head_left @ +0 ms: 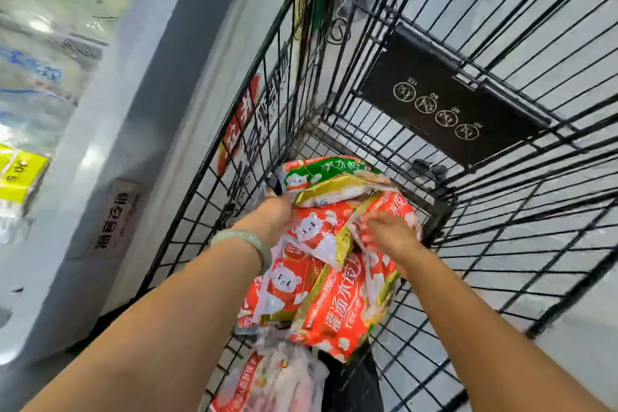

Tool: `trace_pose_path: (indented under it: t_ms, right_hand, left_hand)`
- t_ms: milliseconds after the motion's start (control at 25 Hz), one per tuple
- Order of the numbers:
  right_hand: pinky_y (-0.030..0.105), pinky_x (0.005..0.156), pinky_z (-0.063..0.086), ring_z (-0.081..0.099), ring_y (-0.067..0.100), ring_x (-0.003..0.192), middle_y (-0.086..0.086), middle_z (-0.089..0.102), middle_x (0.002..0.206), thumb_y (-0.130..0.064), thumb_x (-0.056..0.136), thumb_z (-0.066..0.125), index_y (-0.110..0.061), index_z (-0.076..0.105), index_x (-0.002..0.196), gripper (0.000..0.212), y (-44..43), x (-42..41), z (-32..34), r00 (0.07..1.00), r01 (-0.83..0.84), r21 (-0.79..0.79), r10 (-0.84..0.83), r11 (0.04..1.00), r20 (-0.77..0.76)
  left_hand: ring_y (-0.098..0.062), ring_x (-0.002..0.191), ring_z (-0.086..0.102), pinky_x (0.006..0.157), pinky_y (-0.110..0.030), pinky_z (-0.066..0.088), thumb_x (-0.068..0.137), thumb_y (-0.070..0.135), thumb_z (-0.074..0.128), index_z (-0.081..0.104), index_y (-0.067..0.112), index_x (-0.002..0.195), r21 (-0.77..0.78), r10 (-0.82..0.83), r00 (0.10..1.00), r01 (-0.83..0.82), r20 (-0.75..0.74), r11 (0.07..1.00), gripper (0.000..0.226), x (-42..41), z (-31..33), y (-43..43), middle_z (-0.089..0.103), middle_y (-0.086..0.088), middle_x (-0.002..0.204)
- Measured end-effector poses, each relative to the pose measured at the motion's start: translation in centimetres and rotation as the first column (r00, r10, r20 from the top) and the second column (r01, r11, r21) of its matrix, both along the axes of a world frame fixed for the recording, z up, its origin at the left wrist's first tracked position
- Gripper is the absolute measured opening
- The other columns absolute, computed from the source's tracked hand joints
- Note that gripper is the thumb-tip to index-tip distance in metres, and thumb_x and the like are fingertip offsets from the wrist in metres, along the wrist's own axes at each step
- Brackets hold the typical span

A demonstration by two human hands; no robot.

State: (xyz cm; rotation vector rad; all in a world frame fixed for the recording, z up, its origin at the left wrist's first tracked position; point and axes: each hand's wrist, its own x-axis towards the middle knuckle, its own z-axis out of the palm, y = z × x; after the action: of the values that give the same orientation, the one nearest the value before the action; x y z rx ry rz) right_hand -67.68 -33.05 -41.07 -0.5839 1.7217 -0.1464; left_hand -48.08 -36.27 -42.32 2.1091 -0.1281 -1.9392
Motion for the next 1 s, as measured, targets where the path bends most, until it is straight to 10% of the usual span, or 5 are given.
trace_pose_path:
  t_ms: [320, 600, 800, 1000]
  right_hand:
    - [0.038, 0.095, 0.050, 0.062, 0.028, 0.106, 0.013, 0.066, 0.112, -0.012, 0.097, 0.049, -0.007, 0.060, 0.112, 0.020, 1.9, -1.0, 1.3, 0.961, 0.257, 0.082, -0.264, 0.963, 0.086]
    - [0.031, 0.079, 0.053, 0.061, 0.019, 0.092, 0.004, 0.064, 0.103, -0.017, 0.097, 0.049, -0.017, 0.060, 0.095, 0.011, 2.5, -1.4, 5.3, 0.909, 0.407, 0.006, -0.405, 0.914, 0.093]
    - [0.039, 0.090, 0.050, 0.060, 0.021, 0.091, 0.004, 0.063, 0.102, -0.022, 0.095, 0.052, -0.016, 0.063, 0.097, 0.013, 4.2, -2.2, 8.9, 0.938, 0.343, -0.086, -0.346, 0.935, -0.019]
    - [0.024, 0.063, 0.043, 0.061, 0.024, 0.086, 0.013, 0.065, 0.109, -0.021, 0.098, 0.045, -0.005, 0.057, 0.123, 0.032, 7.3, -2.3, 14.2, 0.975, 0.201, -0.121, -0.211, 0.972, -0.074]
  left_hand:
    - [0.000, 0.025, 0.041, 0.028, -0.009, 0.033, 0.100, 0.014, 0.043, 0.046, 0.012, 0.075, 0.014, 0.119, 0.993, -0.119, -0.009, 0.993, 0.026, -1.9, -1.0, -1.9, 0.043, 0.000, 0.057]
    - [-0.014, 0.079, 0.068, 0.061, -0.022, 0.058, 0.100, 0.018, 0.041, 0.048, 0.012, 0.121, -0.180, -0.072, 0.979, 0.037, -0.192, 0.983, 0.023, -4.2, 6.5, -0.3, 0.066, -0.006, 0.111]
    - [-0.019, 0.081, 0.064, 0.070, -0.027, 0.055, 0.096, 0.012, 0.045, 0.052, 0.012, 0.102, -0.286, -0.077, 0.964, 0.000, -0.256, 0.958, 0.010, -2.8, 12.1, 2.1, 0.068, -0.012, 0.102]
    - [-0.027, 0.095, 0.060, 0.100, -0.044, 0.046, 0.094, 0.008, 0.040, 0.048, 0.012, 0.098, -0.370, -0.110, 0.961, 0.008, -0.255, 0.929, 0.010, -0.7, 18.9, 7.0, 0.063, -0.016, 0.101]
